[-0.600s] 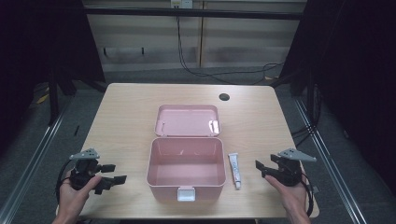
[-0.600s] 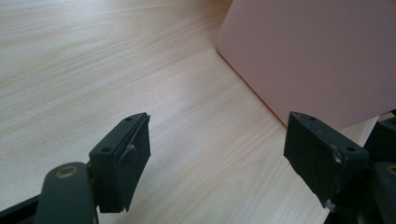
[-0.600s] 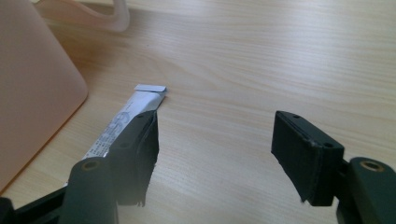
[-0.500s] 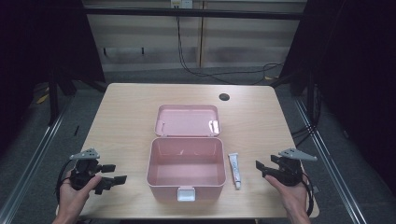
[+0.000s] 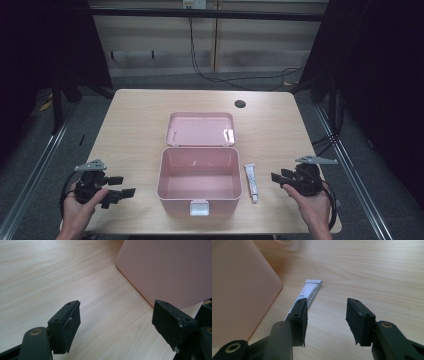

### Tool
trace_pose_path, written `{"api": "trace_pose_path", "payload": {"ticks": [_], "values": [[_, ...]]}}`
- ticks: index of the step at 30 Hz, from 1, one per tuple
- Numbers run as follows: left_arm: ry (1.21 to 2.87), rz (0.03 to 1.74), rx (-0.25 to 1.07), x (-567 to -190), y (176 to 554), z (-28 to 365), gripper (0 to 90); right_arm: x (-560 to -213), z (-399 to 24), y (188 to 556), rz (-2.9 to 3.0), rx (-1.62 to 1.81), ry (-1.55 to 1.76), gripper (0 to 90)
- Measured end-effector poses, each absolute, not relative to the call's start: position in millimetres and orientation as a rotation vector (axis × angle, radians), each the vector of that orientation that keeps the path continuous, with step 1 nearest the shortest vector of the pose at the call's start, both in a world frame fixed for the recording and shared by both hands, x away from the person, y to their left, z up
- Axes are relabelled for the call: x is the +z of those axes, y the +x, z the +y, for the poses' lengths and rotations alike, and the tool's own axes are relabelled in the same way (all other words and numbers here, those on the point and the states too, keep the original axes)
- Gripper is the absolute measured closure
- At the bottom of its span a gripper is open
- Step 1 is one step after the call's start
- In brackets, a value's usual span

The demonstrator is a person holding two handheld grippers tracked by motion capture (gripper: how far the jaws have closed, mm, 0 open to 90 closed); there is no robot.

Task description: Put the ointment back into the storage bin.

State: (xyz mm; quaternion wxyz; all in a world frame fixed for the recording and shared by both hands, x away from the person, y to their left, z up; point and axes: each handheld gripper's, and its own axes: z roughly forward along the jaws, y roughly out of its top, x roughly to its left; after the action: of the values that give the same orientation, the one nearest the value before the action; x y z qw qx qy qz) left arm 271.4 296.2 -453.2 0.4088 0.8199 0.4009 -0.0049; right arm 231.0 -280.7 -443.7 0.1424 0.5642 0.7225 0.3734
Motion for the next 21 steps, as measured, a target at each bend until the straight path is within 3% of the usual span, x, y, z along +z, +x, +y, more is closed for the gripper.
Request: {"api": "trace_pose_path", "payload": {"ticks": [21], "values": [[2.065, 1.016, -0.012, -453.5, 271.2, 297.2, 22.7, -429.5, -257.6, 244.6, 2.285, 0.992, 1.663, 62.1]]}}
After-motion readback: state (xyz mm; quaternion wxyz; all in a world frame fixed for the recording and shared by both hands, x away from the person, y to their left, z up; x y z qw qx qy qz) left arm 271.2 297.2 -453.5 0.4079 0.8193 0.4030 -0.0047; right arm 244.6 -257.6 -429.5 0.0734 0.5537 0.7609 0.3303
